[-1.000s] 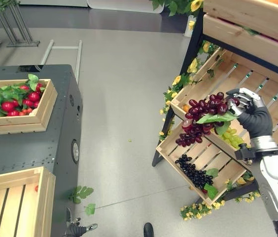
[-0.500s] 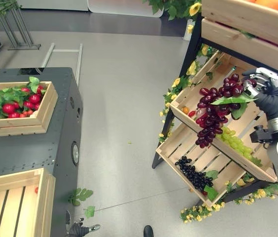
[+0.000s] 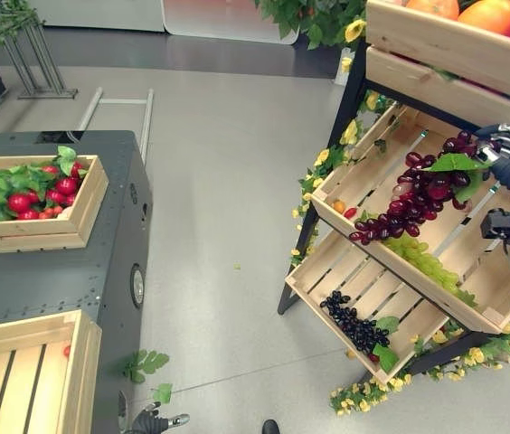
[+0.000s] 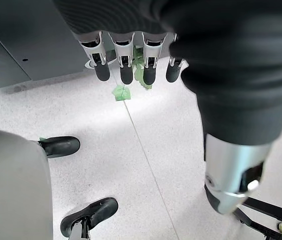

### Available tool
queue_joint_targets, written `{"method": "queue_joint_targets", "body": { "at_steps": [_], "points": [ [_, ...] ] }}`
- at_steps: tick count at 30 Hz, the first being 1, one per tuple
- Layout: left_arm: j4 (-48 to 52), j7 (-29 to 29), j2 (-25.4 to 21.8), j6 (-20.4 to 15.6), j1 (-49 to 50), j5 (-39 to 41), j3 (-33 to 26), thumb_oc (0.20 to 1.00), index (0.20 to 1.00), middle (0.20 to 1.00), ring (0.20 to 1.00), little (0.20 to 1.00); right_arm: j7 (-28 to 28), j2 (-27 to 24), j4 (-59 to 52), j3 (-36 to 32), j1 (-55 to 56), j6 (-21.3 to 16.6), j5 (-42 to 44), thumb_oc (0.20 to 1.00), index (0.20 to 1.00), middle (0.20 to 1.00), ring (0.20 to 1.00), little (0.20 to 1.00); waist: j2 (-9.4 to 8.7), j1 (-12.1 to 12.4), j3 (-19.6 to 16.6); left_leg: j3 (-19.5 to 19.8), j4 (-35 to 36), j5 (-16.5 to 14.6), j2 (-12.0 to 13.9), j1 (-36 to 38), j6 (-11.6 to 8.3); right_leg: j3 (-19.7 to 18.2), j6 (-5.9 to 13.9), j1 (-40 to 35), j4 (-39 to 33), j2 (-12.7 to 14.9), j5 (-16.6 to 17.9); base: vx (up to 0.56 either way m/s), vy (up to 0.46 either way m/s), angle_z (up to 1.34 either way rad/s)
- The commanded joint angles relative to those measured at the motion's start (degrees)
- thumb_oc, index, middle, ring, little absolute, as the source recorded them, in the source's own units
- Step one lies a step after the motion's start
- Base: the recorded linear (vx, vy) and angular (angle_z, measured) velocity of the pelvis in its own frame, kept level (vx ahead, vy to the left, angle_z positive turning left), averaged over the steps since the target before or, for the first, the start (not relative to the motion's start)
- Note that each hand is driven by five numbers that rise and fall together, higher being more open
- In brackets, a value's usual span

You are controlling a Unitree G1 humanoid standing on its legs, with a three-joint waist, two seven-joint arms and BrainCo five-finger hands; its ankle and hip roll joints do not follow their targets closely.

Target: Pick up the fruits from the basket on one side to the basket on the other side

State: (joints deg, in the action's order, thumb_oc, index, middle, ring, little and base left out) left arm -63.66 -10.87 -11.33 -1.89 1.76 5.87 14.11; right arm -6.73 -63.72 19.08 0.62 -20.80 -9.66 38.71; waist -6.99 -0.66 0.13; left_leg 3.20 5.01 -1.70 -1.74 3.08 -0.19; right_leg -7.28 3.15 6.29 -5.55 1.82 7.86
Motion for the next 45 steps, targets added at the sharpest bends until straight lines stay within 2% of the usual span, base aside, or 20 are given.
{"method": "queue_joint_targets", "body": {
  "at_steps": [1,11,18,26,28,29,36,45],
  "points": [
    [-4.5,0.3,0.1,-0.1,0.8,0.6,1.8,1.0,1.0,1.0,1.0,1.0,-4.9,-5.3,11.9,-4.8,-9.8,1.7,-1.8,0.2,0.2,0.2,0.2,0.2,-0.26,1.4,0.9,1.6,0.0,-1.8,-1.9,-3.3,0.49,3.4,2.07,-6.2,0.5,-3.4,-10.1,0.0,0.0,0.0],
    [-2.9,0.8,0.4,-0.2,1.3,0.9,2.4,1.0,1.0,1.0,1.0,1.0,-5.6,-2.2,13.5,-5.0,-8.1,3.9,-8.1,0.2,0.2,0.2,0.2,0.2,1.0,1.6,1.7,2.5,0.0,-1.3,-2.1,-3.8,0.31,4.4,1.79,-6.0,0.5,-3.1,-10.4,0.0,0.0,0.03],
    [-1.6,0.7,0.6,-0.2,1.1,0.5,3.5,1.0,1.0,1.0,1.0,1.0,-7.2,2.3,18.5,-3.1,-8.7,5.7,-13.2,0.2,0.2,0.2,0.2,0.2,2.21,2.1,2.9,3.0,0.0,-0.8,-2.3,-4.5,0.26,4.9,1.61,-5.6,0.5,-2.9,-10.5,-0.01,-0.001,-0.01],
    [-2.0,0.3,0.7,-0.3,1.5,1.7,3.5,1.0,1.0,1.0,1.0,1.0,-9.4,2.0,29.7,-0.9,-15.5,6.8,-14.0,0.2,0.2,0.2,0.2,0.2,3.55,2.8,4.2,3.7,0.0,-0.1,-2.5,-5.3,-0.08,5.8,1.59,-5.2,0.5,-2.2,-10.4,-0.02,0.004,0.05],
    [-2.4,0.2,0.8,-0.2,1.3,1.8,3.3,1.0,1.0,1.0,1.0,1.0,-9.3,1.8,29.6,-0.6,-15.8,6.8,-14.9,0.2,0.2,0.2,0.2,0.2,3.71,2.8,4.3,3.9,0.0,0.0,-2.5,-5.4,-0.16,6.0,1.55,-5.1,0.5,-2.1,-10.4,-0.01,-0.001,0.08],
    [-2.6,0.2,0.8,-0.3,1.4,1.6,3.2,1.0,1.0,1.0,1.0,1.0,-8.8,1.8,28.7,-0.6,-15.5,6.8,-15.3,1.0,1.0,1.0,1.0,1.0,3.79,2.8,4.3,4.0,0.0,0.1,-2.5,-5.5,-0.17,6.1,1.5,-5.1,0.5,-2.1,-10.5,0.0,-0.009,0.07],
    [-3.0,0.1,1.2,-0.3,1.2,0.6,3.0,1.0,1.0,1.0,1.0,1.0,-8.0,1.5,18.6,-1.8,-11.0,6.6,-21.2,1.0,1.0,1.0,1.0,1.0,3.94,2.6,4.4,4.6,0.0,0.1,-2.5,-5.5,-0.19,6.4,1.37,-5.3,0.5,-2.1,-10.7,0.0,-0.003,0.02],
    [-2.7,0.6,1.2,-0.4,0.9,-1.7,1.0,1.0,1.0,1.0,1.0,1.0,-5.5,4.3,0.6,-8.4,0.0,4.8,-24.9,1.0,1.0,1.0,1.0,1.0,3.65,1.7,3.8,4.8,0.0,-0.2,-2.3,-5.3,0.01,6.3,1.44,-5.4,0.5,-2.1,-10.9,-0.01,-0.003,0.03]
  ]
}}
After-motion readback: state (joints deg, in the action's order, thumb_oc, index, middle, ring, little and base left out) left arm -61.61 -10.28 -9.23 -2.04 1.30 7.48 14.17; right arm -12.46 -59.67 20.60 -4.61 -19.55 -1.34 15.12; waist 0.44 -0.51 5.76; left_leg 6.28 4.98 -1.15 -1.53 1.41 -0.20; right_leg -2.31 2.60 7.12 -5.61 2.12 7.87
